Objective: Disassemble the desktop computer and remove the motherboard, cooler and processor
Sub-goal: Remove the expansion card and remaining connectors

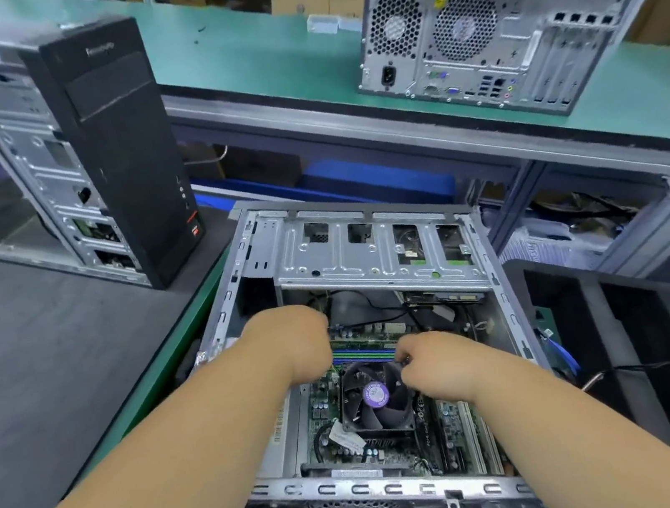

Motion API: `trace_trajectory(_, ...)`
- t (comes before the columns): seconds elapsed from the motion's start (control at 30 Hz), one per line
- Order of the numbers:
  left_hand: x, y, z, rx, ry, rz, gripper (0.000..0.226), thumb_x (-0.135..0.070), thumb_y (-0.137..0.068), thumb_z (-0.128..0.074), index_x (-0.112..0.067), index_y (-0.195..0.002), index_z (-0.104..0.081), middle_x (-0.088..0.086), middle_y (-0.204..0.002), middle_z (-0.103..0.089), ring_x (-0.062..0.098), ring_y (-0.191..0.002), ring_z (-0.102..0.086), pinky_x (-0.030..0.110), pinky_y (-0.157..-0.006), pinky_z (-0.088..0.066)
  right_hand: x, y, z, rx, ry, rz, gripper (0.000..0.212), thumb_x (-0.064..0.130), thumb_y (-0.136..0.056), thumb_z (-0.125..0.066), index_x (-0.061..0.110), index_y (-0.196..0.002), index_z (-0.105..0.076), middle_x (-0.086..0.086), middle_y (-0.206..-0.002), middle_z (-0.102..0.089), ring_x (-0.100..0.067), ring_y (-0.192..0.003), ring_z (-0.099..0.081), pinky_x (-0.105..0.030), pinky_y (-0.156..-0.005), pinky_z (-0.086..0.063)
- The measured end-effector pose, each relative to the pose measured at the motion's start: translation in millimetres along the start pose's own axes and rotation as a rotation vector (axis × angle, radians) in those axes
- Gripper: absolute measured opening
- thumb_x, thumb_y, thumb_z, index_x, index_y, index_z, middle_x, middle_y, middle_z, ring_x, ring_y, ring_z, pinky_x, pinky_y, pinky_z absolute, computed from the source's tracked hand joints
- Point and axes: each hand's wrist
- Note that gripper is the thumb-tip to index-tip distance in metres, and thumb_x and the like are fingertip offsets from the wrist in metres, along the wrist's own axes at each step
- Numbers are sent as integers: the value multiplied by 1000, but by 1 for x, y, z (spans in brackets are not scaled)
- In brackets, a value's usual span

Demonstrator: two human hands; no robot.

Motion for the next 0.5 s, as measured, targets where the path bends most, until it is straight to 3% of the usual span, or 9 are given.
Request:
trace_trajectory(0.17, -2, -5, 2, 22, 52, 0, 27, -18, -81, -45, -24, -100, -64, -3, -98, -64, 19, -88, -61, 36, -79, -54, 0, 2, 1, -22, 79, -2, 30, 19, -92, -41, 14, -117, -58, -4, -102, -57, -20, -75, -50, -26, -57, -36)
trace_trajectory(0.27, -2, -9, -1, 25, 21, 16, 25, -16, -81, -45, -22, -95, -65, -2, -90, -64, 19, -83, -61, 36, -76, -55, 0, 1, 1, -70, 170, -56, 27, 17, -91, -43, 12, -110, -62, -9, -106, -62, -27, -83, -57, -33, -72, -51)
trace_trajectory(0.37, -2, -9, -1, 3, 43, 22, 24, -17, -82, -45, -22, -94, -65, -2, -89, -64, 18, -82, -61, 37, -76, -55, 2, 0, 0, -98, 210, -58, 28, 13, -90, -44, 12, -110, -63, -9, -110, -64, -28, -89, -57, -36, -80, -51)
trace_trajectory(0.43, -2, -7, 0, -34, 86, 15, 25, -18, -79, -46, -25, -95, -65, -7, -91, -64, 16, -84, -61, 35, -77, -54, 3, 5, 3, -119, 135, -22, 34, 11, -90, -44, 16, -119, -62, -7, -115, -64, -25, -89, -59, -32, -76, -51)
trace_trajectory(0.5, -1, -1, 1, -105, 190, -12, 27, -21, -79, -47, -33, -97, -63, -17, -86, -59, 9, -80, -58, 28, -74, -50, 1, 13, 8, -206, -55, 54, 36, 13, -91, -45, 24, -122, -61, -1, -119, -64, -21, -96, -61, -32, -82, -51)
Point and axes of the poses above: each hand's wrist, its own y-axis away from the middle knuckle, its own z-axis out of the back of the hand, x = y × z
